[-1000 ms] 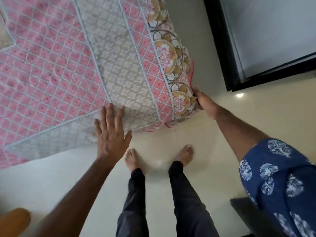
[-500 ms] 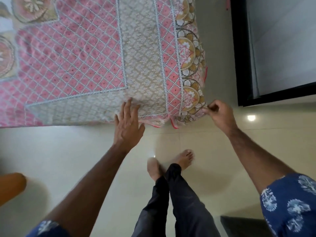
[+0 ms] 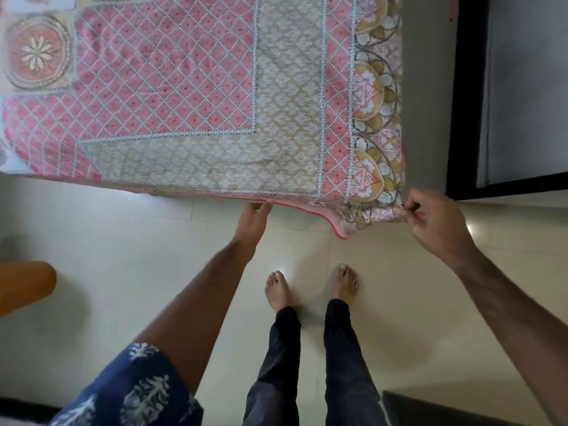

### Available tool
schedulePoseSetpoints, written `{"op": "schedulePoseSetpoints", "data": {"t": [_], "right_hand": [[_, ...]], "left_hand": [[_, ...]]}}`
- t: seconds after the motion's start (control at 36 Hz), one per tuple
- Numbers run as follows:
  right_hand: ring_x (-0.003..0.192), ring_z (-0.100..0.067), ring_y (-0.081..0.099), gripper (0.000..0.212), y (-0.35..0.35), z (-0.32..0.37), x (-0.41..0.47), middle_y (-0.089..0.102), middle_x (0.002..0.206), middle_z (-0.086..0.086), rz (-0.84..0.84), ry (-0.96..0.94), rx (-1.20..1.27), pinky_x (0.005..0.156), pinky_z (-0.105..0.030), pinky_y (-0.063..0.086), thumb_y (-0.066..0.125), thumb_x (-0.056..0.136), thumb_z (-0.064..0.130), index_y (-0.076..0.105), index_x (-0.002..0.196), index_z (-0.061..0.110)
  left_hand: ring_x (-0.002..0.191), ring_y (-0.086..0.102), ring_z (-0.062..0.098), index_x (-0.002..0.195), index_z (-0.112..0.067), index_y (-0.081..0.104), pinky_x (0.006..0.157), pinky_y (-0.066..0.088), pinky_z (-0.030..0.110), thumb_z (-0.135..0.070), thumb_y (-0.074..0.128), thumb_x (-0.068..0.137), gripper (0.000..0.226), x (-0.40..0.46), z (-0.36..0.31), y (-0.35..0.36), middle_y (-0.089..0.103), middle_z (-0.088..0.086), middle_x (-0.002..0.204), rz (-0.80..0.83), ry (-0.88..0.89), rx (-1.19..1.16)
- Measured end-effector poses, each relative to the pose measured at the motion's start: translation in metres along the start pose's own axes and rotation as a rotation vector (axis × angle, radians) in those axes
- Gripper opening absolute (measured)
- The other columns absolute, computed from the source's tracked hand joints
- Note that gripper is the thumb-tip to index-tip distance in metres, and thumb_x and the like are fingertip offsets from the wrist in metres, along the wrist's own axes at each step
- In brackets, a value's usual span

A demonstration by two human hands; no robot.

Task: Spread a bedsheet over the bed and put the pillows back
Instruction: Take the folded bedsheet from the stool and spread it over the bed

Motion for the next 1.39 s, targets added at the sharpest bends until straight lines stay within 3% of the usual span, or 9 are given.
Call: {"op": "schedulePoseSetpoints", "data": {"t": [0.11, 0.42, 0.58, 0.78, 0.89, 0.97, 1.08, 1.28, 1.39], "right_hand": [[0.063, -0.026, 0.054, 0.034, 0.005, 0.007, -0.025, 0.057, 0.067, -0.002, 0.072, -0.098, -0.048, 0.06, -0.044, 0.048, 0.079, 0.082, 0.024, 0.05, 0.069, 0.011], [0.061, -0.021, 0.048, 0.038, 0.02, 0.022, -0.06, 0.05, 0.066, 0.007, 0.031, -0.08, -0.072, 0.057, -0.039, 0.043, 0.082, 0.08, 0.015, 0.046, 0.069, 0.017], [0.066, -0.026, 0.053, 0.04, 0.02, 0.013, -0.054, 0.045, 0.068, 0.011, 0.04, -0.104, -0.264, 0.067, -0.037, 0.036, 0.079, 0.082, 0.026, 0.039, 0.072, 0.027], [0.073, -0.029, 0.059, 0.052, 0.039, 0.011, -0.043, 0.053, 0.073, 0.008, 0.09, -0.036, -0.37, 0.074, -0.039, 0.037, 0.084, 0.074, 0.016, 0.035, 0.077, 0.031], [0.074, -0.029, 0.06, 0.043, 0.036, 0.008, -0.043, 0.052, 0.073, 0.009, 0.079, -0.033, -0.383, 0.075, -0.039, 0.036, 0.083, 0.076, 0.017, 0.043, 0.078, 0.03], [0.074, -0.029, 0.06, 0.044, 0.034, 0.006, -0.039, 0.045, 0.071, 0.012, 0.08, -0.032, -0.404, 0.074, -0.039, 0.035, 0.084, 0.076, 0.019, 0.041, 0.078, 0.031], [0.076, -0.03, 0.062, 0.031, 0.036, 0.003, -0.032, 0.059, 0.074, 0.005, 0.078, -0.015, -0.45, 0.075, -0.04, 0.036, 0.083, 0.075, 0.019, 0.053, 0.081, 0.024], [0.081, -0.031, 0.065, 0.022, 0.039, -0.005, -0.014, 0.068, 0.08, 0.001, 0.1, 0.055, -0.63, 0.077, -0.039, 0.036, 0.083, 0.077, 0.025, 0.066, 0.091, 0.023], [0.099, -0.027, 0.067, 0.033, 0.043, 0.004, -0.006, 0.073, 0.1, 0.004, 0.316, 0.189, -0.782, 0.088, -0.041, 0.039, 0.063, 0.091, 0.03, 0.059, 0.124, 0.032]], "left_hand": [[0.112, 0.062, 0.023, 0.129, -0.017, 0.059, 0.089, 0.044, 0.045, -0.061, 0.05, 0.098, 0.055, 0.0, 0.003, 0.009, 0.064, 0.001, 0.123, 0.07, -0.156, -0.189], [0.11, 0.066, 0.024, 0.104, -0.024, 0.066, 0.091, 0.045, 0.046, -0.053, 0.057, 0.098, 0.031, -0.008, 0.004, 0.017, 0.066, 0.003, 0.122, 0.032, -0.17, -0.293], [0.113, 0.065, 0.022, 0.121, -0.02, 0.062, 0.095, 0.049, 0.047, -0.066, 0.052, 0.094, 0.055, -0.002, -0.002, 0.022, 0.065, 0.001, 0.124, 0.105, -0.149, -0.302], [0.097, 0.07, 0.017, 0.116, -0.01, 0.063, 0.081, 0.046, 0.038, -0.056, 0.055, 0.097, 0.05, 0.003, -0.028, 0.027, 0.072, -0.002, 0.106, -0.022, 0.024, -0.376], [0.071, 0.068, 0.008, 0.096, -0.016, 0.055, 0.064, 0.043, 0.028, -0.034, 0.063, 0.099, 0.02, 0.012, -0.037, 0.017, 0.071, 0.0, 0.089, -0.085, 0.048, -0.341], [0.064, 0.064, 0.011, 0.075, -0.016, 0.048, 0.045, 0.043, 0.016, -0.015, 0.064, 0.099, 0.029, 0.015, -0.037, 0.013, 0.067, 0.007, 0.082, -0.147, 0.103, -0.323], [0.07, 0.062, 0.023, 0.066, -0.015, 0.051, 0.065, 0.053, 0.031, -0.009, 0.067, 0.094, 0.033, 0.007, -0.018, 0.009, 0.065, 0.005, 0.068, -0.244, 0.123, -0.306], [0.071, 0.063, 0.018, 0.086, -0.005, 0.064, 0.04, 0.039, 0.011, -0.003, 0.061, 0.094, 0.009, -0.016, 0.005, 0.017, 0.07, 0.008, 0.083, -0.065, -0.024, -0.147], [0.088, 0.066, 0.021, 0.097, -0.009, 0.061, 0.054, 0.04, 0.021, -0.013, 0.059, 0.097, 0.005, -0.023, 0.021, -0.004, 0.071, 0.01, 0.104, -0.143, -0.076, -0.146]]}}
Point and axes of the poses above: each hand's wrist, its own x-axis towards the middle knuckle, its own y-axis out of the palm, z = x × y, the point moved 2 cm from there along x, towards the middle knuckle
